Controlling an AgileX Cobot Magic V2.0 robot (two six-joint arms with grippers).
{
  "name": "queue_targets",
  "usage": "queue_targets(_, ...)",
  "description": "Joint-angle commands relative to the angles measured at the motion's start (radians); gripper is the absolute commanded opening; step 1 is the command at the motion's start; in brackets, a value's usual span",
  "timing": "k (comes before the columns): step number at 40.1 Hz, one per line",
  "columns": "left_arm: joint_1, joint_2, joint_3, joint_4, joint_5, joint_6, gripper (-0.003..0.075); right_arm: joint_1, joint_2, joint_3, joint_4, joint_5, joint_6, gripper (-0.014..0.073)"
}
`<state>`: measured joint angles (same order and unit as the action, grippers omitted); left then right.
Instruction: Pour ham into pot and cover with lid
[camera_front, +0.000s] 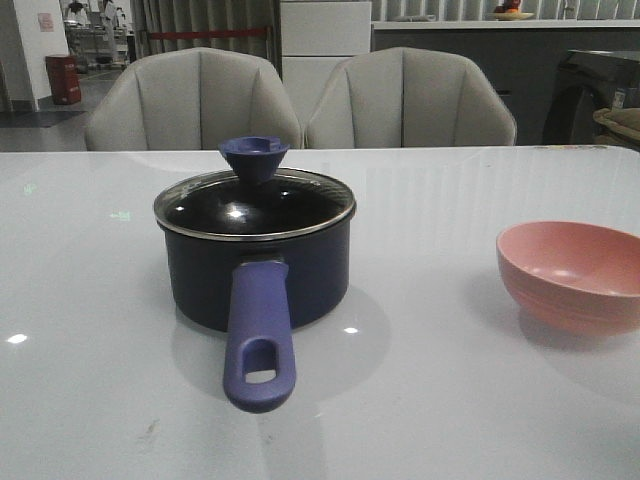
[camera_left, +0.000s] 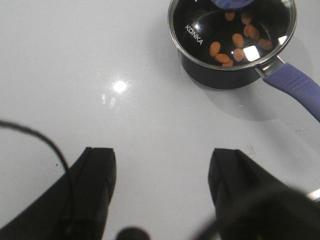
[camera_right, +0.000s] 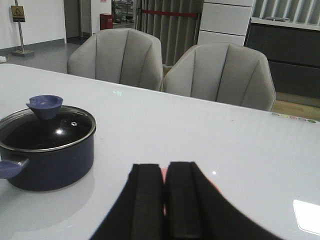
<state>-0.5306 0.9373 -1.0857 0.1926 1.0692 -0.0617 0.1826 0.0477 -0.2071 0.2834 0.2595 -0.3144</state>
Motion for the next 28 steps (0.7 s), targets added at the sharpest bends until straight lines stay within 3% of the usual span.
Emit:
queue_targets(1, -0.004, -0.098, 0.045, 0.013, -0.096, -0.011, 0.0427, 0.005, 0.013, -0.028, 0.008, -0.078, -0.008, 0.0153)
queue_targets(14, -0.004, -0.467, 0.329, -0.024, -0.247, -0.013, 0.0427, 0.005, 0.013, -0.028, 0.008, -0.078, -0.008, 0.0153)
queue_targets(28, -0.004, -0.851, 0.547, -0.031, -0.273, -0.013, 0.0418, 0.005, 0.013, -0.028, 0.008, -0.078, -0.008, 0.0153)
